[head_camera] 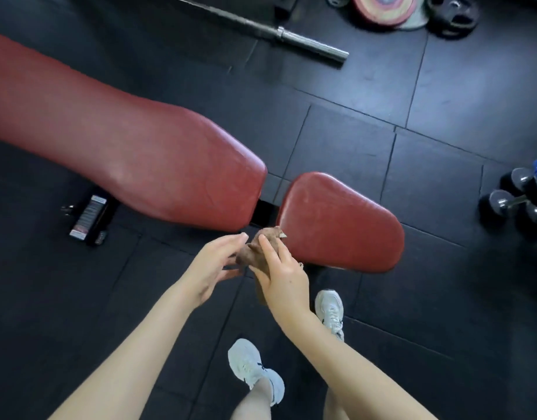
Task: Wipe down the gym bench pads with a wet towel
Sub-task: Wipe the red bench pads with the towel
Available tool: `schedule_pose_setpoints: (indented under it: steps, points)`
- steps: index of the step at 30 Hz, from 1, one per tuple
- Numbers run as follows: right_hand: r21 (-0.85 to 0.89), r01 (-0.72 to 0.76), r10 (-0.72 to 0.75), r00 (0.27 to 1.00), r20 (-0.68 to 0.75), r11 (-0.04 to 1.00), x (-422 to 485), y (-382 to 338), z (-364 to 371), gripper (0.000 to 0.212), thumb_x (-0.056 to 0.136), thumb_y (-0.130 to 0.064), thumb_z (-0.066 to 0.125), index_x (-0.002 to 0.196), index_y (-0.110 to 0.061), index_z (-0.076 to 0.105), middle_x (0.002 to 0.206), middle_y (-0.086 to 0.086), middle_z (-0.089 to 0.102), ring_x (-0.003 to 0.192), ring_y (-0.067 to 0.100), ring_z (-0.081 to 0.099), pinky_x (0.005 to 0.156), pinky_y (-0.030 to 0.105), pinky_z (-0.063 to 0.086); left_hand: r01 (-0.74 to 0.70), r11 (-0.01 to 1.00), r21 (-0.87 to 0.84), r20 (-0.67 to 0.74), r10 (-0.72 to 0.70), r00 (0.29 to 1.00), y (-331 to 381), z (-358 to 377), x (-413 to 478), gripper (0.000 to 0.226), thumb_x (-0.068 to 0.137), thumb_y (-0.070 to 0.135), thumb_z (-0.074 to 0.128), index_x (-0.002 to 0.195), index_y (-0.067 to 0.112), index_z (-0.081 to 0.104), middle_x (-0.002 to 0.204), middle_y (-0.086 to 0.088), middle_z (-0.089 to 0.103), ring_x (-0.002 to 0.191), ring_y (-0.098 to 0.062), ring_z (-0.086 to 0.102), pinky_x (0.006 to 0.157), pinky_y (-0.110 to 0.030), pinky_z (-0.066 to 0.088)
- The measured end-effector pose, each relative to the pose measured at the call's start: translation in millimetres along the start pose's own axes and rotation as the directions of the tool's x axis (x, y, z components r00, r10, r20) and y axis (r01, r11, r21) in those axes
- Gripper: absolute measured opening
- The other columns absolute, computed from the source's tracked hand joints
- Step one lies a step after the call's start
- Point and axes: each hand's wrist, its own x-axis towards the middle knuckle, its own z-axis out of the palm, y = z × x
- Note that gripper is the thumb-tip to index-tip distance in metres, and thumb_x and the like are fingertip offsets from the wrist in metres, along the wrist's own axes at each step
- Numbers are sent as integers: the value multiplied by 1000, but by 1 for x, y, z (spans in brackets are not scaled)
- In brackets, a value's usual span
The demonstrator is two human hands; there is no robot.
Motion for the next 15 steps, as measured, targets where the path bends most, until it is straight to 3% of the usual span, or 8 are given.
schedule_pose_setpoints:
  steps: [5,12,15]
  points:
    - [19,218,-219,973,78,976,-4,-78,-20,56,84,-29,64,137,-18,49,138,3,53,114,28,59,87,51,53,-40,998,39,-63,42,997,20,-64,-61,22,87,12,63,108,18,66,106,-3,69,98,-16,66,80,-28,55]
    - [-16,502,-484,840,244,865,35,-186,-31,57,85,-34,65,137,-17,49,135,4,56,112,28,61,86,48,54,-86,996,-18,-163,82,983,56,-145,-122,28,81,10,71,108,12,67,101,-7,72,96,-17,68,87,-31,55]
    - [6,571,-534,763,363,821,57,-234,-30,66,87,-37,65,145,-25,36,140,-2,50,117,22,57,94,41,49,-127,991,31,-276,131,952,78,-178,-142,24,82,4,67,102,16,68,92,0,70,87,-12,65,75,-21,54]
